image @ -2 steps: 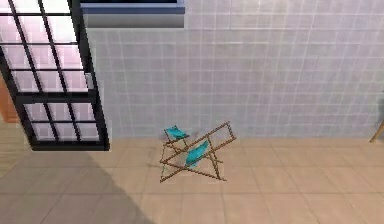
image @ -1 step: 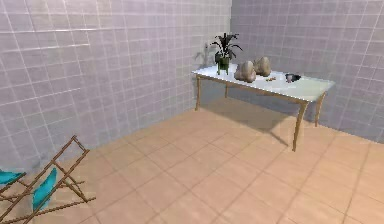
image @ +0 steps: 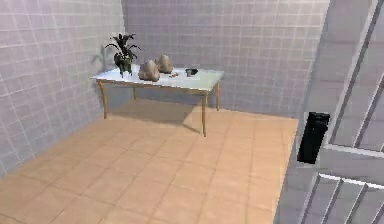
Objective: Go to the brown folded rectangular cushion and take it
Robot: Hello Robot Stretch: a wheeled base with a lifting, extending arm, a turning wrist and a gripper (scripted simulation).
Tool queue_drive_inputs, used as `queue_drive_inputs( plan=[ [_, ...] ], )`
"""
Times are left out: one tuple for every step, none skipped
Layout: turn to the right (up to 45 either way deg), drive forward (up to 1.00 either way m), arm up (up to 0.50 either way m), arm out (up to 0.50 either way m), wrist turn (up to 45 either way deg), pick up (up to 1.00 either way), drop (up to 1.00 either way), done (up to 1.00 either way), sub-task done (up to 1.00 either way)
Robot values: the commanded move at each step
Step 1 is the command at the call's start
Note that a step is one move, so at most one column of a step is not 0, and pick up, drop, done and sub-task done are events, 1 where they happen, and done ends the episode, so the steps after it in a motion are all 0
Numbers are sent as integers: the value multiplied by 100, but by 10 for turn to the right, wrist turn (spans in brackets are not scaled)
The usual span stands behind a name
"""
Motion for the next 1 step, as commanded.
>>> queue_drive_inputs(
  plan=[
    [0,60,0,0,0,0,0,0,0]
  ],
)
